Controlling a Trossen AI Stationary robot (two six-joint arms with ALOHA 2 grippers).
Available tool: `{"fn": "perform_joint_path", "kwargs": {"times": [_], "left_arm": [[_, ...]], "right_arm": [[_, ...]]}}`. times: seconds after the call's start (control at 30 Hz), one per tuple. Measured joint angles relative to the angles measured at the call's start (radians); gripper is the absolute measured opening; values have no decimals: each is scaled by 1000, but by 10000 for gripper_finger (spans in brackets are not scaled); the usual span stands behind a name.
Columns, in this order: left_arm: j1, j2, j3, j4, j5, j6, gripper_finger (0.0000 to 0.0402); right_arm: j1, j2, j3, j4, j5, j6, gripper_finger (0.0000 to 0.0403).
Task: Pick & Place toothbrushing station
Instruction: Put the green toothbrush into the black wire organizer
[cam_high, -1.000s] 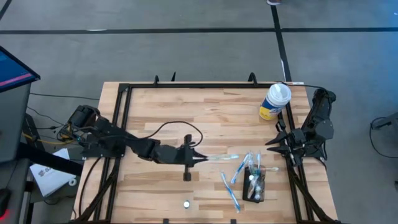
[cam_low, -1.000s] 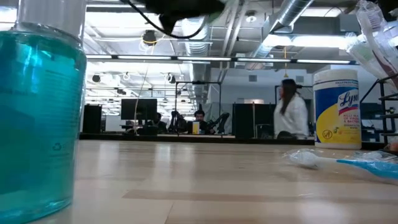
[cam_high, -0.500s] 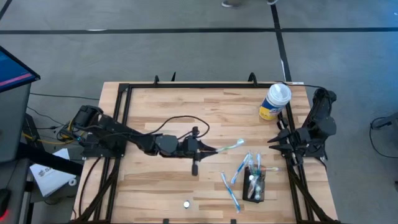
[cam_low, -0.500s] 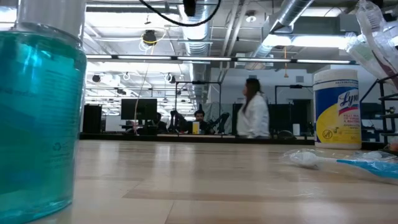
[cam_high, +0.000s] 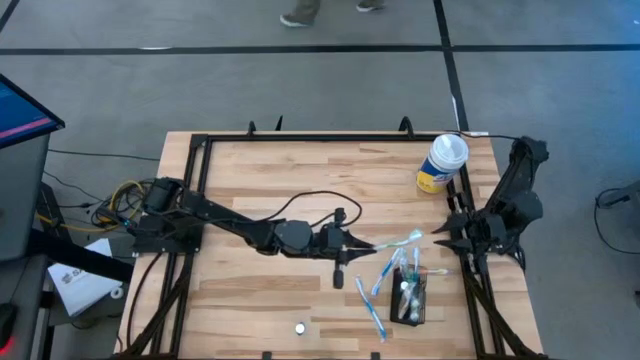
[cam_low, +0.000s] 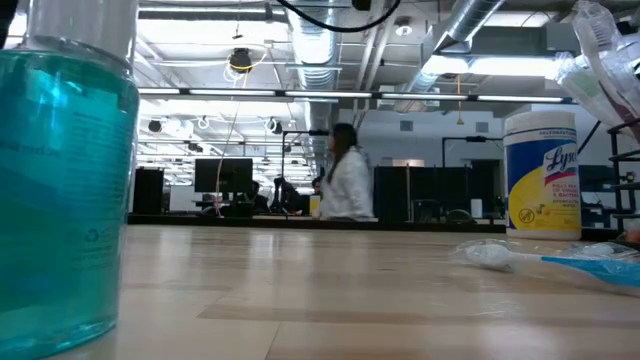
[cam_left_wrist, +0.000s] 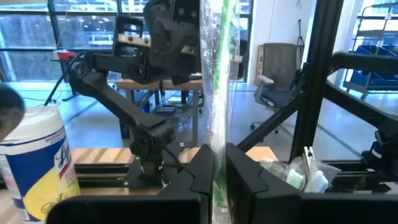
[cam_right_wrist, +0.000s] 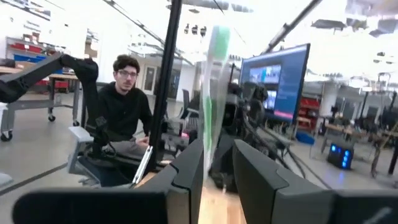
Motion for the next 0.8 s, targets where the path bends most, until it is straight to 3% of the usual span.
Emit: {"fn": "perform_joint_path", "kwargs": {"times": [0.23,0.4,0.8], "left_arm": [[6,56,35,12,7,2,9],[6,101,35,113,8,2,10],[5,116,36,130,8,2,10]], "right_arm": [[-8,88,0,134,-35,-105,77],[-64,125,0,174,-98,-113,89],[-246,206,0,257,-135,-33,202]]}}
